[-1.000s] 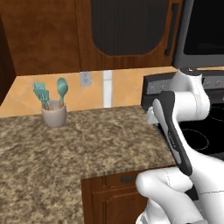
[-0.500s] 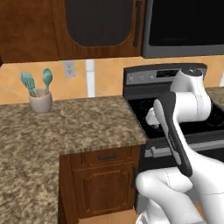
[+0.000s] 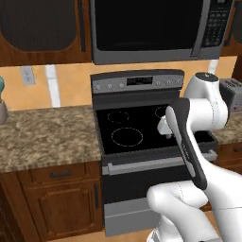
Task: Navigate to the toaster.
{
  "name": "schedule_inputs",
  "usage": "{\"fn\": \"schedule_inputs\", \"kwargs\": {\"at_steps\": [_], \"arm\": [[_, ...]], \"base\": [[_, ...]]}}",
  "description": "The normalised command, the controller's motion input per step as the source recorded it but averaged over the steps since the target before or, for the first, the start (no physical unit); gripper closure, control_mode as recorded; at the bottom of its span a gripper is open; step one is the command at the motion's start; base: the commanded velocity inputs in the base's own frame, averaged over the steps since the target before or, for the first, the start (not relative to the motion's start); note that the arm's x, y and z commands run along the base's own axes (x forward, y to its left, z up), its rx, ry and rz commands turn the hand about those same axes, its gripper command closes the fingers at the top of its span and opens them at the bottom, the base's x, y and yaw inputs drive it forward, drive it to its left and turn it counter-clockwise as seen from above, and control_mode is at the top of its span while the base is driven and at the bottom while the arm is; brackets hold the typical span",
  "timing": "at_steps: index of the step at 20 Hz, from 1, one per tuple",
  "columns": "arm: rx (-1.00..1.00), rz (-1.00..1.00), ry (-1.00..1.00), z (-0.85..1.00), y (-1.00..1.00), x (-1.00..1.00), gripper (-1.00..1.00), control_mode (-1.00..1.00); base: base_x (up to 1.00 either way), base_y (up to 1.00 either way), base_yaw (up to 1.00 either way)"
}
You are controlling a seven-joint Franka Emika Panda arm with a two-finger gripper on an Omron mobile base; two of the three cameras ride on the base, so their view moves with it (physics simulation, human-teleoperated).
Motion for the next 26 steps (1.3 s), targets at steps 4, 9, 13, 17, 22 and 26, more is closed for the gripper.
{"fn": "schedule_inputs", "kwargs": {"at_steps": [4, 9, 13, 17, 22, 26], "arm": [[0.0, 0.0, 0.0, 0.0, 0.0, 0.0, -1.0, 1.0], [0.0, 0.0, 0.0, 0.0, 0.0, 0.0, -1.0, 1.0], [0.0, 0.0, 0.0, 0.0, 0.0, 0.0, -1.0, 1.0], [0.0, 0.0, 0.0, 0.0, 0.0, 0.0, -1.0, 1.0], [0.0, 0.0, 0.0, 0.0, 0.0, 0.0, -1.0, 1.0], [0.0, 0.0, 0.0, 0.0, 0.0, 0.0, -1.0, 1.0]], "base": [[0.0, -1.0, 0.0], [0.0, -1.0, 0.0], [0.01, -1.0, 0.0], [0.13, -0.88, 0.0], [0.41, -0.51, 0.0], [0.78, -0.1, 0.0]]}}
